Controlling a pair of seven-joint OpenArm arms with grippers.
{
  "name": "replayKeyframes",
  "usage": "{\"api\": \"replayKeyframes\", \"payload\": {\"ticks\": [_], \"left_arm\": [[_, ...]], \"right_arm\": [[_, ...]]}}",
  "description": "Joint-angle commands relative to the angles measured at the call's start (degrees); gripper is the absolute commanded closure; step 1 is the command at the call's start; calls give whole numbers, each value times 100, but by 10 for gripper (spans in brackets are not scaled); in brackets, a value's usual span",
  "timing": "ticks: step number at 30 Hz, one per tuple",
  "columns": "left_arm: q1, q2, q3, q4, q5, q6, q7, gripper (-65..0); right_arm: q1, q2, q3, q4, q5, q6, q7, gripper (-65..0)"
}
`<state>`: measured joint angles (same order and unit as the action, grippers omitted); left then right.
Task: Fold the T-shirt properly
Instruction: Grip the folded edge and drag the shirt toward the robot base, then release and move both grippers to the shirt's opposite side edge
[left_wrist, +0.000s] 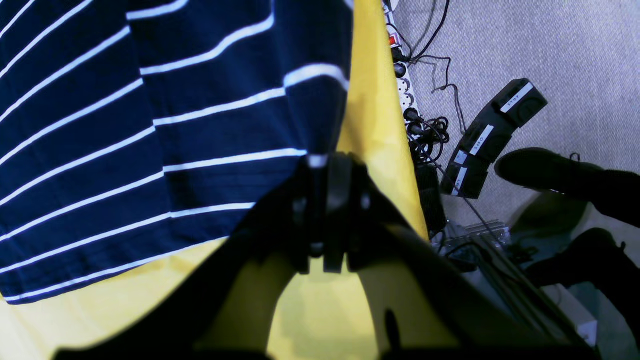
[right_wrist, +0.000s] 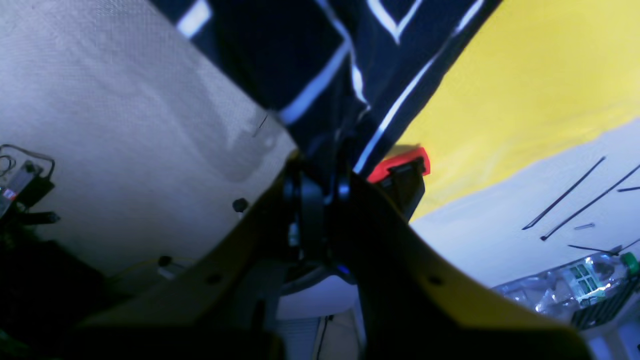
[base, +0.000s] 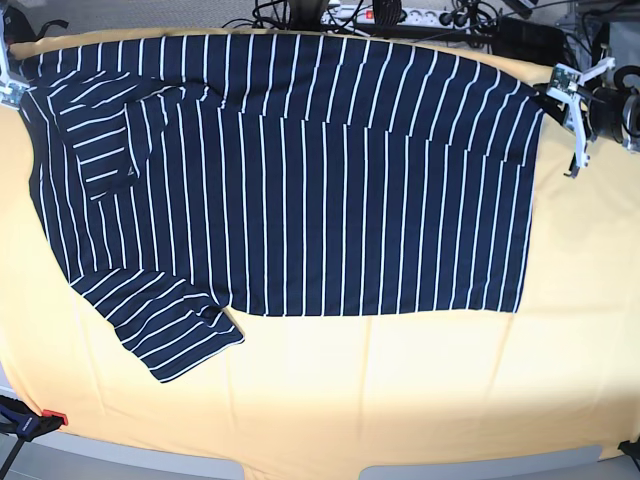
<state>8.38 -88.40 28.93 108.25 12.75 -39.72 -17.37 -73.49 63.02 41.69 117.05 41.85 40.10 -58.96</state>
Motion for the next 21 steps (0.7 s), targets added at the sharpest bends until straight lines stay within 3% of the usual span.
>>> {"api": "replayKeyframes", "payload": {"ticks": [1, 4, 5, 7, 10, 13, 18, 21], "left_arm": [[-61, -60, -52, 31, -157, -28, -52, 0], [-61, -60, -52, 31, -525, -28, 177, -170], [-63, -60, -52, 37, -697, -28, 352, -242], [-63, -60, -55, 92, -1023, -28, 929, -342], [-72, -60, -55, 293, -1497, -28, 1860, -349], [-258, -60, -55, 498, -1985, -28, 2385, -349], [-1220, -60, -55, 540, -3418, -28, 2544, -349], [-1864, -60, -55, 396, -4470, 302, 2728, -349]], "right_arm": [[-15, 61, 79, 26, -72, -10, -85, -68], [-15, 63, 79, 26, -70, -10, -173, -263], [-15, 63, 79, 26, -70, -10, -170, -305], [-15, 63, 79, 28, -70, -10, -168, -321], [-11, 63, 81, 33, -72, -10, -109, -319], [140, 61, 81, 72, -72, -10, -109, -319], [739, 57, 304, 291, 151, -10, -105, -319], [1086, 46, 627, 321, 640, -120, 70, -319]]}}
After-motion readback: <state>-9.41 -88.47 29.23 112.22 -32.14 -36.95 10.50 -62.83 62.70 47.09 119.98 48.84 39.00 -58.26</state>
